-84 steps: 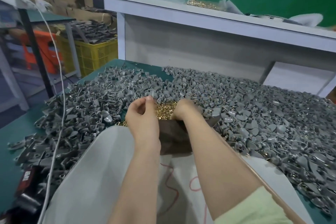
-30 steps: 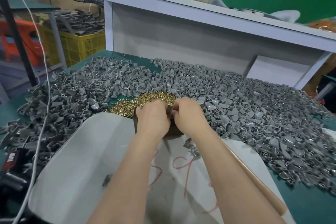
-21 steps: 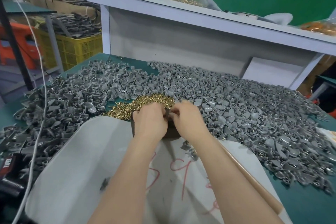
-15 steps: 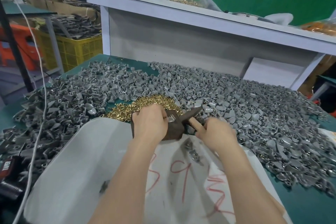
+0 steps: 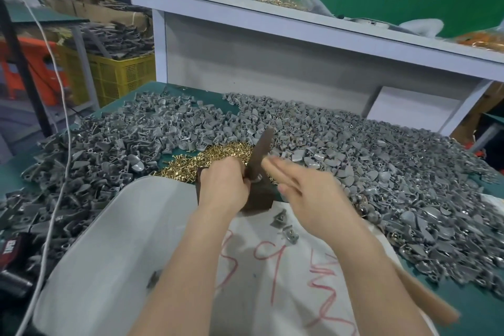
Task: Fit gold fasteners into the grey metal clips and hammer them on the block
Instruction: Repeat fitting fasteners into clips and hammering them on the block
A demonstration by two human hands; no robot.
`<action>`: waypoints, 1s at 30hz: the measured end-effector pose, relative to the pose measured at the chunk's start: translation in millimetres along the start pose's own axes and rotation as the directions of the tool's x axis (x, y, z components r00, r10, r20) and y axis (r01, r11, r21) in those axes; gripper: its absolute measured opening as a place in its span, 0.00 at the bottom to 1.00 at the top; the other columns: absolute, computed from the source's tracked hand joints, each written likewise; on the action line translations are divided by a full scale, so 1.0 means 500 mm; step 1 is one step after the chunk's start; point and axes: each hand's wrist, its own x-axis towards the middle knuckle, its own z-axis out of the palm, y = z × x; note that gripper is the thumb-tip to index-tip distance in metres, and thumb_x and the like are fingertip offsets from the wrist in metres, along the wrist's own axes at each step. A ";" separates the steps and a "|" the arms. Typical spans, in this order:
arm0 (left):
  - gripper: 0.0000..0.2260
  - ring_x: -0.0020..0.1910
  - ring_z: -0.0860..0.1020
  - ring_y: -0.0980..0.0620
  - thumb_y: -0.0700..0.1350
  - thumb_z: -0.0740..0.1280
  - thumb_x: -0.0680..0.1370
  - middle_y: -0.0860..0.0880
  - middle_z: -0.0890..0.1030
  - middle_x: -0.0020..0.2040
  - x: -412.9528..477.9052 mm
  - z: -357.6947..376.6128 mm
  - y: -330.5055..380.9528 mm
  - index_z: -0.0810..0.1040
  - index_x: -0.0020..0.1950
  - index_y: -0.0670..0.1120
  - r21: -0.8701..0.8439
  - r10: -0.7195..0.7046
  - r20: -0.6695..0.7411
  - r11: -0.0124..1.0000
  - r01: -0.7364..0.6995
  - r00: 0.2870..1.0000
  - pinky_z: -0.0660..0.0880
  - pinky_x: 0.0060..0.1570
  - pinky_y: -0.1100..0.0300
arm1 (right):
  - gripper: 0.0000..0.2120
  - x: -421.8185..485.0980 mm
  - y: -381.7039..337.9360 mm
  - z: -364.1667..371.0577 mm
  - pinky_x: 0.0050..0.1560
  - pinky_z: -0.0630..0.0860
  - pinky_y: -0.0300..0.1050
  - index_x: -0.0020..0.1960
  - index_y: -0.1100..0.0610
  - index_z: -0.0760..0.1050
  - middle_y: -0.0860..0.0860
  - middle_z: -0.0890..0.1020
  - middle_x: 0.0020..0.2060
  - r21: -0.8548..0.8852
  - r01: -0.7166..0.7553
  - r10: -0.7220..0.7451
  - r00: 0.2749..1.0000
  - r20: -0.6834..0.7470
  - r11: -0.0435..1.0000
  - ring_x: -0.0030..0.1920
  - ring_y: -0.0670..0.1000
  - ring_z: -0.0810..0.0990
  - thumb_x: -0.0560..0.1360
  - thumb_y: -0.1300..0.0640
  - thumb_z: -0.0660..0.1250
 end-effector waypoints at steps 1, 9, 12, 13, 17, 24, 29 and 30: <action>0.04 0.48 0.79 0.42 0.46 0.68 0.75 0.46 0.83 0.44 0.000 -0.001 0.000 0.81 0.45 0.46 0.000 0.002 0.005 1.000 -0.002 1.000 0.75 0.52 0.51 | 0.24 -0.002 0.003 0.007 0.58 0.72 0.40 0.70 0.34 0.63 0.40 0.77 0.62 -0.031 -0.041 0.043 0.996 0.078 0.999 0.56 0.46 0.78 0.79 0.54 0.61; 0.04 0.49 0.79 0.42 0.44 0.67 0.76 0.45 0.83 0.44 -0.004 -0.005 0.004 0.81 0.43 0.47 -0.041 0.002 -0.018 0.999 -0.003 1.000 0.75 0.53 0.52 | 0.25 0.001 0.012 0.007 0.53 0.73 0.34 0.69 0.31 0.59 0.41 0.78 0.61 0.017 0.045 -0.042 0.988 -0.147 0.999 0.47 0.42 0.80 0.80 0.54 0.60; 0.04 0.49 0.79 0.43 0.44 0.66 0.76 0.46 0.83 0.45 -0.004 -0.005 0.006 0.81 0.44 0.48 -0.017 0.005 -0.025 1.000 -0.005 1.000 0.75 0.53 0.52 | 0.23 -0.001 0.013 0.023 0.45 0.69 0.34 0.69 0.33 0.62 0.41 0.80 0.58 -0.097 -0.048 0.045 0.998 -0.035 0.994 0.49 0.45 0.79 0.79 0.53 0.60; 0.04 0.49 0.79 0.43 0.44 0.66 0.76 0.47 0.83 0.44 -0.004 -0.005 0.005 0.81 0.44 0.48 -0.014 0.001 -0.025 1.000 -0.001 1.000 0.74 0.54 0.52 | 0.23 -0.001 0.006 0.021 0.48 0.71 0.36 0.69 0.33 0.63 0.39 0.79 0.58 -0.052 -0.037 0.031 0.993 -0.110 0.998 0.51 0.44 0.80 0.79 0.54 0.60; 0.06 0.48 0.79 0.42 0.44 0.66 0.76 0.45 0.83 0.43 -0.001 -0.003 0.003 0.82 0.44 0.44 -0.012 -0.001 -0.016 1.000 0.001 1.000 0.74 0.53 0.52 | 0.24 0.002 0.001 0.014 0.58 0.76 0.45 0.69 0.32 0.62 0.41 0.78 0.61 0.148 0.058 -0.018 0.965 -0.263 0.987 0.53 0.45 0.80 0.79 0.55 0.60; 0.06 0.48 0.79 0.43 0.44 0.66 0.76 0.46 0.83 0.43 0.001 0.000 -0.001 0.82 0.44 0.46 0.004 0.011 -0.042 1.000 -0.011 0.999 0.74 0.54 0.52 | 0.25 -0.006 0.003 0.016 0.54 0.76 0.38 0.70 0.34 0.60 0.34 0.76 0.61 0.089 0.017 0.006 0.967 -0.253 0.996 0.51 0.40 0.80 0.80 0.56 0.60; 0.05 0.49 0.79 0.43 0.45 0.66 0.76 0.47 0.83 0.44 0.000 -0.001 0.003 0.82 0.45 0.47 0.008 0.008 -0.046 1.000 -0.008 0.999 0.74 0.54 0.52 | 0.23 -0.001 0.019 0.027 0.54 0.75 0.43 0.70 0.35 0.62 0.43 0.79 0.60 -0.077 -0.104 0.106 0.994 0.015 0.992 0.53 0.49 0.80 0.79 0.53 0.60; 0.05 0.49 0.79 0.44 0.44 0.66 0.76 0.48 0.83 0.45 0.001 -0.002 0.003 0.82 0.46 0.47 0.013 0.010 -0.052 1.000 -0.009 0.999 0.74 0.53 0.52 | 0.23 0.000 0.022 0.027 0.54 0.75 0.44 0.71 0.35 0.62 0.44 0.80 0.60 -0.098 -0.118 0.121 0.992 0.035 0.988 0.53 0.51 0.80 0.79 0.53 0.60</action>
